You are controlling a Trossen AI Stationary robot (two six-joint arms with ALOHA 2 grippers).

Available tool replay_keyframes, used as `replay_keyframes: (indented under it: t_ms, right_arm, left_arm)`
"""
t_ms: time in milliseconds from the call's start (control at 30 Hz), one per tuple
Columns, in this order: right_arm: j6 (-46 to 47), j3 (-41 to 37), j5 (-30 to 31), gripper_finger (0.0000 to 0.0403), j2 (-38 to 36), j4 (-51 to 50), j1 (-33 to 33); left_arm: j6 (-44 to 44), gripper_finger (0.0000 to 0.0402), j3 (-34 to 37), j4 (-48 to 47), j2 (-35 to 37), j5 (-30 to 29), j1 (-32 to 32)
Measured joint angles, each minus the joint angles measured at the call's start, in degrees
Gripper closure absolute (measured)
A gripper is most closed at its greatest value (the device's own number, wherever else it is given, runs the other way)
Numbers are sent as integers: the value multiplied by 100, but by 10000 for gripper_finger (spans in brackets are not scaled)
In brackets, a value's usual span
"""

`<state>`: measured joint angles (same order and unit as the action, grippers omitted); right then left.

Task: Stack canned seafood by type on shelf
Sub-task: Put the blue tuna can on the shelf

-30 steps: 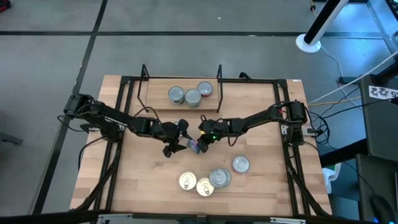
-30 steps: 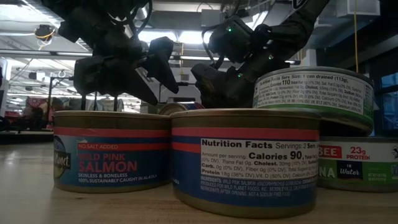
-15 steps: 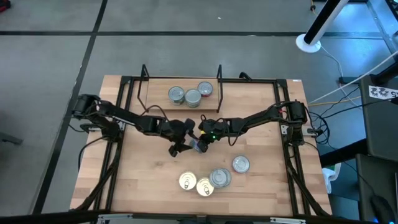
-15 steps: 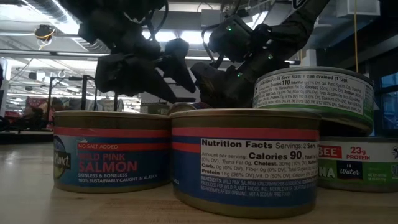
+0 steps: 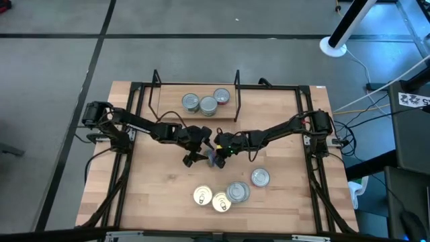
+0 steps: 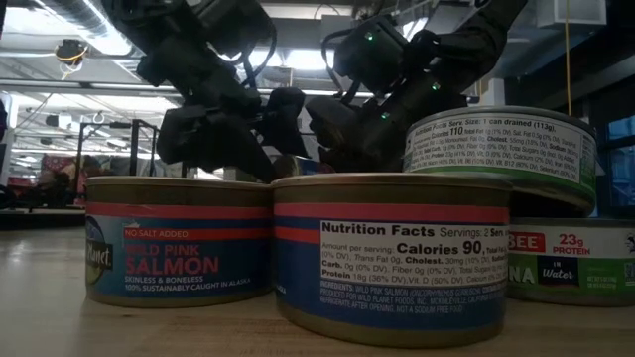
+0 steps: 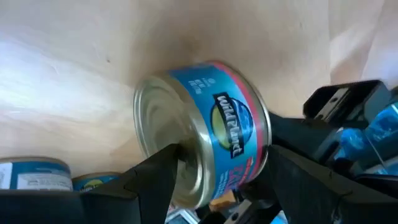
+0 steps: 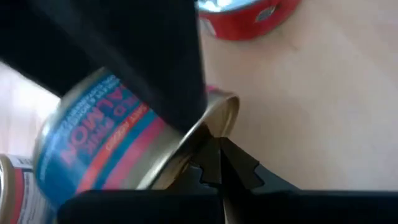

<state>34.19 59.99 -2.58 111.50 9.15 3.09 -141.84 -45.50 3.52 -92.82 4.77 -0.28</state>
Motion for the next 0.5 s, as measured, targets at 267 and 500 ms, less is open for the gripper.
replay_keyframes:
  t_ms: [267,500]
  right_arm:
    - [-19,0,45,402,0,23,9]
    - [-21,0,3,402,0,167,9]
  left_arm:
    - [4,160,0,-8,-2,63,9]
    - [291,160,0,12,-2,150,-17]
